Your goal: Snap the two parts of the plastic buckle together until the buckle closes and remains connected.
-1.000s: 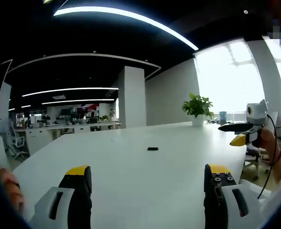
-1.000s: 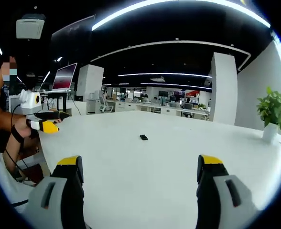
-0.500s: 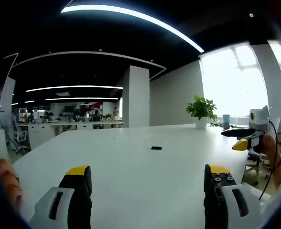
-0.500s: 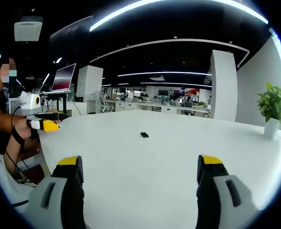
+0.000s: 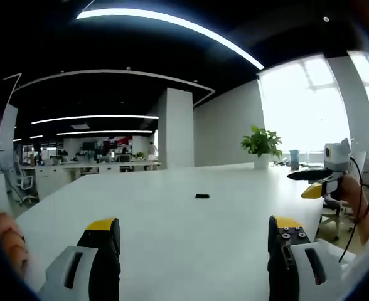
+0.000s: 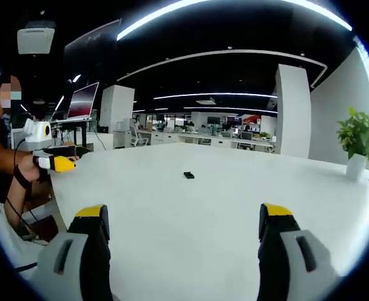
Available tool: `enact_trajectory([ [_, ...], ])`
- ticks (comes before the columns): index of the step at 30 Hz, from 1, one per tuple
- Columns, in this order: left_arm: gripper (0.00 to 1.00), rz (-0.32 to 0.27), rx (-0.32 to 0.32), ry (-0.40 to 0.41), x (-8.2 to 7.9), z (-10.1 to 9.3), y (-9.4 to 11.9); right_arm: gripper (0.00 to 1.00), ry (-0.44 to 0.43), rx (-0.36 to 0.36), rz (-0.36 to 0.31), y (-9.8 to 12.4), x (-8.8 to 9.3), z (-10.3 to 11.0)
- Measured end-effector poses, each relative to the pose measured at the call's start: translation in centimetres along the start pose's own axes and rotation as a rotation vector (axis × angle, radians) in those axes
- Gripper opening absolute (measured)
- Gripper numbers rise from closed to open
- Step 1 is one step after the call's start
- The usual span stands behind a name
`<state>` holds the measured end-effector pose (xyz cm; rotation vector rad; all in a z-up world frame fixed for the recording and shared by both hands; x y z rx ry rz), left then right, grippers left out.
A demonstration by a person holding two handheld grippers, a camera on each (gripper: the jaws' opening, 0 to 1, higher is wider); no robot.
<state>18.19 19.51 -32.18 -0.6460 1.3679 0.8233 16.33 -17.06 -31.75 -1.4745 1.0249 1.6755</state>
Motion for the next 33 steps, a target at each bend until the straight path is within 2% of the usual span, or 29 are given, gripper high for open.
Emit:
enact_trajectory([
  [3,0.99,0.008,-0.002,-0.003,0.14,-0.01,-0.01,1.00,0.002,-0.003,0.016,-0.10,0.22,0.13],
  [9,0.99,0.013,0.007,-0.003,0.16,-0.20,-0.07,0.99,-0.008,-0.005,-0.001,-0.05,0.23,0.11],
  [33,0.99,0.026,0.018,-0.006,0.40,-0.31,-0.21,0.99,-0.001,0.001,0.016,-0.07,0.51,0.19],
])
Point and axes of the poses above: the point that each gripper's makers call its tool centre point, and the gripper's own axes: y roughly backward along the fingers, z roughly to its left, x roughly out of its underside, the point moved 10 cm from there along y, roughly backward along the fingers, and after that the axes turned 9 degrees about -y, right-handed, at the moved point
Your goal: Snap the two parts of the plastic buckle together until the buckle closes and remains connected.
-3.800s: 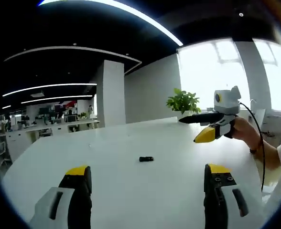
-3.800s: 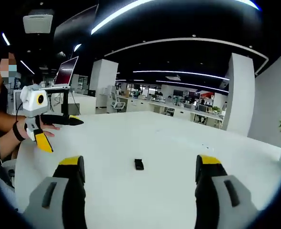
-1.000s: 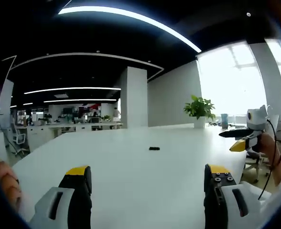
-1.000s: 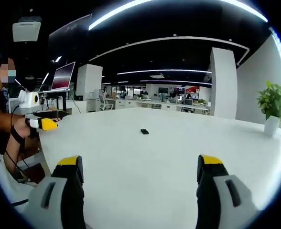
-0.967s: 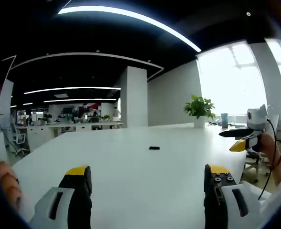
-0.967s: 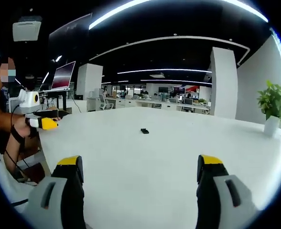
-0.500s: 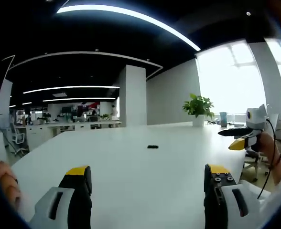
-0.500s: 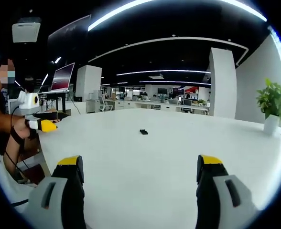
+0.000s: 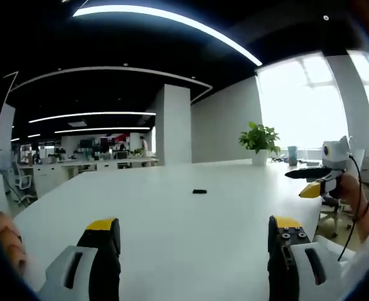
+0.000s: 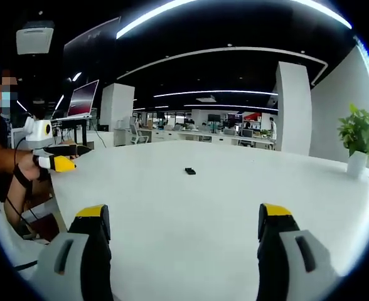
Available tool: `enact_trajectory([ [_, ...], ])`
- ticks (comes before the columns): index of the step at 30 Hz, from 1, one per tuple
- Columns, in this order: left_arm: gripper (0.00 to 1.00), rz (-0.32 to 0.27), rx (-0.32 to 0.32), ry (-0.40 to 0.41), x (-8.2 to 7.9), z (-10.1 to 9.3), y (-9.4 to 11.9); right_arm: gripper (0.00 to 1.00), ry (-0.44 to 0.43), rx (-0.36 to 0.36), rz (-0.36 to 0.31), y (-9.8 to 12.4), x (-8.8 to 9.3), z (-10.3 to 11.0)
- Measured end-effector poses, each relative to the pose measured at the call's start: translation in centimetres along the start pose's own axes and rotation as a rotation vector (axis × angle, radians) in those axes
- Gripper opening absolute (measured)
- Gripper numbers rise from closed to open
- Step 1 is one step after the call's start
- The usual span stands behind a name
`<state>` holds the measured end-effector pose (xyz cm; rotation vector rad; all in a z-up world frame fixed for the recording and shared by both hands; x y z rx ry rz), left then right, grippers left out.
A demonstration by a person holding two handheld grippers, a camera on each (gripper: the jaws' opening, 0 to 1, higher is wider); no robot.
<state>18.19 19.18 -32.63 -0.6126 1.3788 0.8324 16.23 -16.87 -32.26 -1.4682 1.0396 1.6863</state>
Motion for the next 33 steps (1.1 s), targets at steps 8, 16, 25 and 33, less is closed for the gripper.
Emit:
enact_trajectory([
  [8,0.99,0.002,0.005,-0.002,0.01,-0.13,-0.06,0.99,0.008,0.008,0.007,0.09,0.11,-0.15],
  [16,0.99,0.005,0.013,-0.007,0.05,-0.26,-0.22,0.98,0.015,0.008,0.010,0.08,0.10,-0.17],
  [25,0.99,0.009,0.018,-0.009,0.08,-0.36,-0.30,0.98,0.015,0.007,0.013,0.09,0.14,-0.10],
  [33,0.99,0.009,0.025,-0.012,0.06,-0.44,-0.31,0.98,0.014,0.003,0.006,0.15,0.08,-0.04],
])
Point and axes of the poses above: the point that each gripper's makers call its tool centre point, and the gripper's own axes: y roughly backward along the fingers, z roughly to its left, x roughly out of its underside, the point moved 10 cm from there along y, roughly backward along the fingers, and after that the axes turned 9 degrees about -y, right-handed, at the moved point
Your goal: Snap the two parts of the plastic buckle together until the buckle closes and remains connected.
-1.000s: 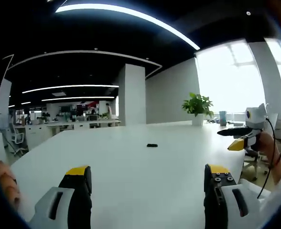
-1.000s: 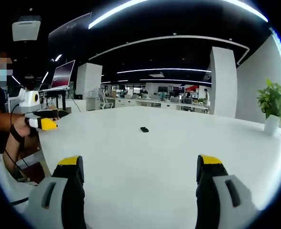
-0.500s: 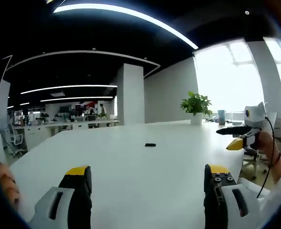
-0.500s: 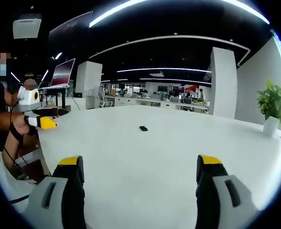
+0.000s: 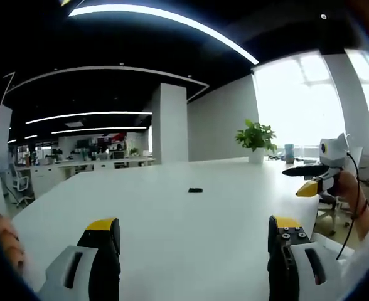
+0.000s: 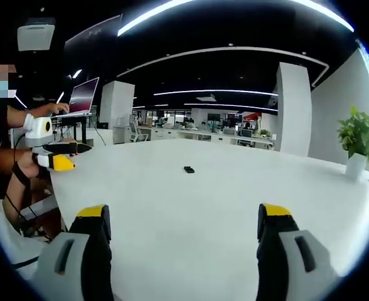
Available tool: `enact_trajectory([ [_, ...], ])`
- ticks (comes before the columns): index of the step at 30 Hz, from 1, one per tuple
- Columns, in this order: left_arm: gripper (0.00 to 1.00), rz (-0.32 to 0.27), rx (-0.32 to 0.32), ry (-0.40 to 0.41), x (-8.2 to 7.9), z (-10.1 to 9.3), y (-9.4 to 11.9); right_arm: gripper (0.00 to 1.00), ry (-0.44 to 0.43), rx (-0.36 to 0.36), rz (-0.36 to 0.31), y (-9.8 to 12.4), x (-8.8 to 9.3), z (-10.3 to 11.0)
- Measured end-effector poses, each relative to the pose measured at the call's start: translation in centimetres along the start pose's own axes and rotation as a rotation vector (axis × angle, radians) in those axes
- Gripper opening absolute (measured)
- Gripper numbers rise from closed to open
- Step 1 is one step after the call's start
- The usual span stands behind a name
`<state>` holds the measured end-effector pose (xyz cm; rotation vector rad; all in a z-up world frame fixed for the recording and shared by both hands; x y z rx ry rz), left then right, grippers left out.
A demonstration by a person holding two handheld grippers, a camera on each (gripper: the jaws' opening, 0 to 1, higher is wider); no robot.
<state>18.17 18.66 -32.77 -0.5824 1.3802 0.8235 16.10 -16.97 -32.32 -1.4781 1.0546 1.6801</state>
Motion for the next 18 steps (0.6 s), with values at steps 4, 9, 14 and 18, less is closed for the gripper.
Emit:
enact_trajectory([
  [4,0.99,0.008,-0.001,-0.001,0.11,0.00,-0.08,0.98,0.002,0.003,0.008,-0.04,0.09,-0.03],
  [9,0.99,0.006,0.001,-0.002,0.07,-0.05,-0.10,0.98,0.002,0.006,0.010,-0.03,0.11,-0.10],
  [14,0.99,0.004,-0.001,-0.006,0.05,-0.06,-0.12,0.97,0.004,0.005,0.010,-0.06,0.13,-0.09],
  [18,0.99,0.014,0.000,-0.009,0.15,-0.09,-0.18,0.97,0.003,0.005,0.012,-0.09,0.18,-0.10],
])
Point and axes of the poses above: the point that each gripper's makers call its tool centre point, and the gripper's own axes: y roughly backward along the fingers, z roughly to its left, x roughly out of its underside, the point moved 10 cm from there along y, roughly backward along the fingers, and after that the axes turned 9 degrees about -y, right-handed, at the moved point
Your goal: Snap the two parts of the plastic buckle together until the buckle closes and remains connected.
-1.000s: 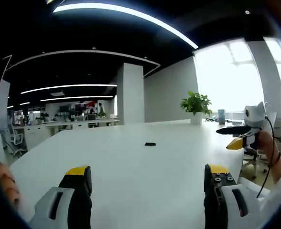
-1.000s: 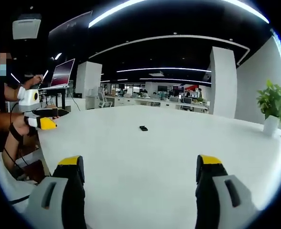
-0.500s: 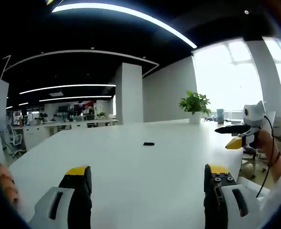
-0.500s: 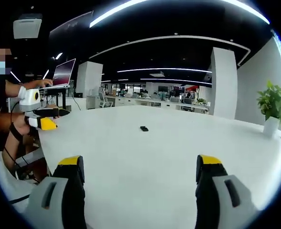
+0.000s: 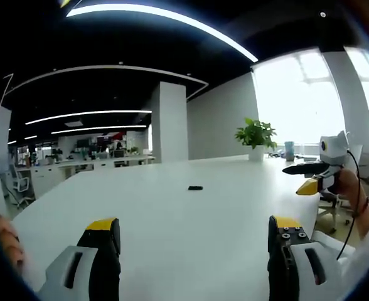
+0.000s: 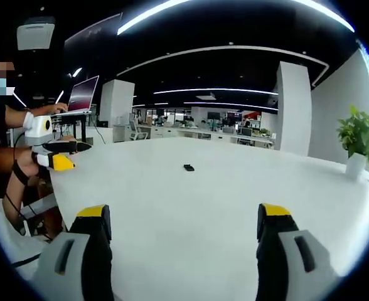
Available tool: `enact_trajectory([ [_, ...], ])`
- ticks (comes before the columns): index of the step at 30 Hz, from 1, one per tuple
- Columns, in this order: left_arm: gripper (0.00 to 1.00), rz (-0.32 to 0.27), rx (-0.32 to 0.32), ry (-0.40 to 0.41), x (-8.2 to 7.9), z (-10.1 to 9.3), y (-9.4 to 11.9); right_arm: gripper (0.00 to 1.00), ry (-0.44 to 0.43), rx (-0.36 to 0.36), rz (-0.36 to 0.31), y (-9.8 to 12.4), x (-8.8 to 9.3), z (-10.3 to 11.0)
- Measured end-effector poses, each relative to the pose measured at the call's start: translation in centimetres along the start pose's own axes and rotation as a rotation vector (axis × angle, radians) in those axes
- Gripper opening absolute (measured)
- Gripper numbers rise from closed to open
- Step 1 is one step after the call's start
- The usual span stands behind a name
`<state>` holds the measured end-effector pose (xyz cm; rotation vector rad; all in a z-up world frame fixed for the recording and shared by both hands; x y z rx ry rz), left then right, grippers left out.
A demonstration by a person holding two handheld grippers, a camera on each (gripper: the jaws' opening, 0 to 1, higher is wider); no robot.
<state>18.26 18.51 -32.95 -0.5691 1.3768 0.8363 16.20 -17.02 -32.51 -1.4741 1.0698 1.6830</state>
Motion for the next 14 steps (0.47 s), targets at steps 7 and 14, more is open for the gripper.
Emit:
enact_trajectory([
  [7,0.99,-0.001,0.000,0.002,-0.06,-0.05,0.01,0.97,-0.001,-0.001,0.001,-0.07,0.01,0.01],
  [14,0.99,-0.006,0.012,-0.004,-0.20,-0.29,-0.04,0.97,0.001,0.002,-0.006,-0.03,-0.08,0.03],
])
Point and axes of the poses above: the point that each gripper's makers call its tool centre point, and the gripper's own axes: y roughly backward along the fingers, z roughly to its left, x roughly out of its underside, the point moved 10 cm from there along y, roughly backward along the fingers, and after that the axes turned 9 degrees about -y, right-handed, at the moved point
